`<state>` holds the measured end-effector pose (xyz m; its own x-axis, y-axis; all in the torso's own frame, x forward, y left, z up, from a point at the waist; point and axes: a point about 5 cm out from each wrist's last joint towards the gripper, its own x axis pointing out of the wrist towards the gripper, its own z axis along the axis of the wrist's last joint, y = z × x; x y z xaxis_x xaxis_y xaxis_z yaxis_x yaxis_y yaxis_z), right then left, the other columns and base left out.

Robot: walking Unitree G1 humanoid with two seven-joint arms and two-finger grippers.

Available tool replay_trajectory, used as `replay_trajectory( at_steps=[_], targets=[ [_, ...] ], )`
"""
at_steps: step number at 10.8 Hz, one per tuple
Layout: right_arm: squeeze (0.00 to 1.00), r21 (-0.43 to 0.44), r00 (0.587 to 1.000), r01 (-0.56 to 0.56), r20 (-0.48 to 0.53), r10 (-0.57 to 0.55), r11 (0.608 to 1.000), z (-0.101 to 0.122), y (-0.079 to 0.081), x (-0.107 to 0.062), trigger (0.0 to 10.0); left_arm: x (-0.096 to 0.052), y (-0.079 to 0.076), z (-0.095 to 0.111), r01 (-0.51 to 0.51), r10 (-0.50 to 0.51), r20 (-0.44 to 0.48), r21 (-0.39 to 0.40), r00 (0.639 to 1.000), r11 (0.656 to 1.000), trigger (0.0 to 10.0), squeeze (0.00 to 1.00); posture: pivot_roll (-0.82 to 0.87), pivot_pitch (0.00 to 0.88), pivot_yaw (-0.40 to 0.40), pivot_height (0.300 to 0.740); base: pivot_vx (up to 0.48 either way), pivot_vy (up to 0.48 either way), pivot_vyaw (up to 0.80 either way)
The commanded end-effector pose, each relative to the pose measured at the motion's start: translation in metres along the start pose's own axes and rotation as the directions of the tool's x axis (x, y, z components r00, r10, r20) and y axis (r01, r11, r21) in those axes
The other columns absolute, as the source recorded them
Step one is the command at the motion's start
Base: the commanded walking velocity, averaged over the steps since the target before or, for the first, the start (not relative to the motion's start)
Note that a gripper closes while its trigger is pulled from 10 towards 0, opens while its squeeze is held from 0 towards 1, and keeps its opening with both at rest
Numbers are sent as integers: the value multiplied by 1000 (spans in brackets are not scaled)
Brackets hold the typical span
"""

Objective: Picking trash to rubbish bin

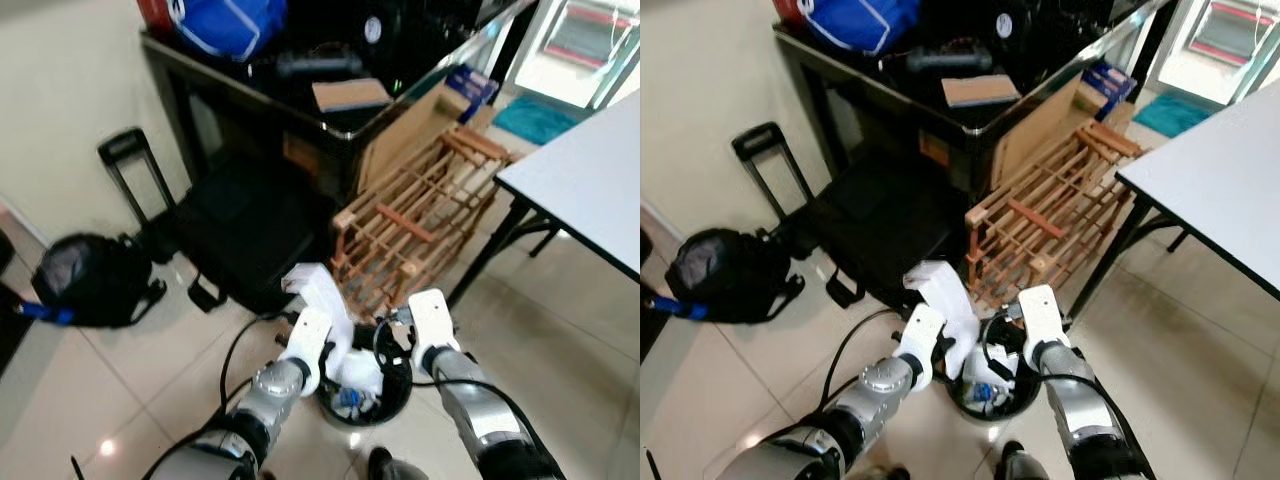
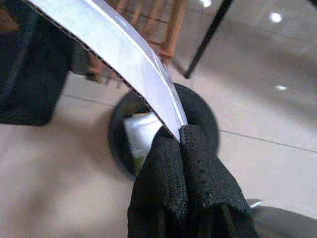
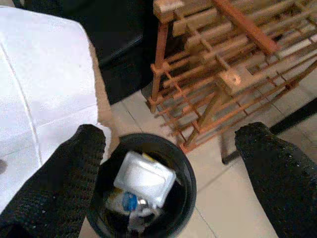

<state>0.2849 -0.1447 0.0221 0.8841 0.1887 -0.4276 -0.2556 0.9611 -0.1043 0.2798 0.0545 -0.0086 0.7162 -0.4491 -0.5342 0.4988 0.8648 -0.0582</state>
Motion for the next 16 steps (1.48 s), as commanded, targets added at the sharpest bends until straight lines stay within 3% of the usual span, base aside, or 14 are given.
replay_trajectory(
  at_steps=[1, 2, 4, 7, 15, 16],
  targets=[
    [0, -18, 1000, -5, -4, 5, 1000, 0, 0, -4, 10000, 1, -8, -2, 41, -41, -7, -45, 999, 998, 10000, 0, -151, 234, -1, 740, 0, 0, 0],
    [0, -26, 1000, -9, 13, 9, 1000, 7, 0, -8, 10000, 4, -16, 3, 85, -85, 8, -66, 996, 994, 10000, 0, -160, 247, -9, 740, 0, 0, 0],
    [0, -37, 999, -9, 45, 11, 999, 19, -2, -14, 10000, 8, -28, 13, 112, -112, 12, -38, 994, 993, 10000, 0, -180, 265, -21, 740, 0, 0, 0],
    [0, -38, 997, 16, 73, -14, 999, 31, -9, -27, 10000, 10, -35, 21, 149, -148, 35, -20, 988, 989, 10000, 0, -204, 284, -25, 740, 0, 0, 0],
    [0, -9, 994, 104, 40, -104, 995, 27, -23, -40, 10000, 15, -49, 48, 258, -262, 84, 58, 961, 965, 10000, 0, -231, 302, 8, 740, 0, 0, 0],
    [0, -1, 992, 122, 43, -122, 993, 28, -27, -41, 10000, 15, -56, 51, 308, -316, 83, 98, 945, 947, 10000, 0, -233, 302, 21, 740, 0, 0, 0]
  ],
)
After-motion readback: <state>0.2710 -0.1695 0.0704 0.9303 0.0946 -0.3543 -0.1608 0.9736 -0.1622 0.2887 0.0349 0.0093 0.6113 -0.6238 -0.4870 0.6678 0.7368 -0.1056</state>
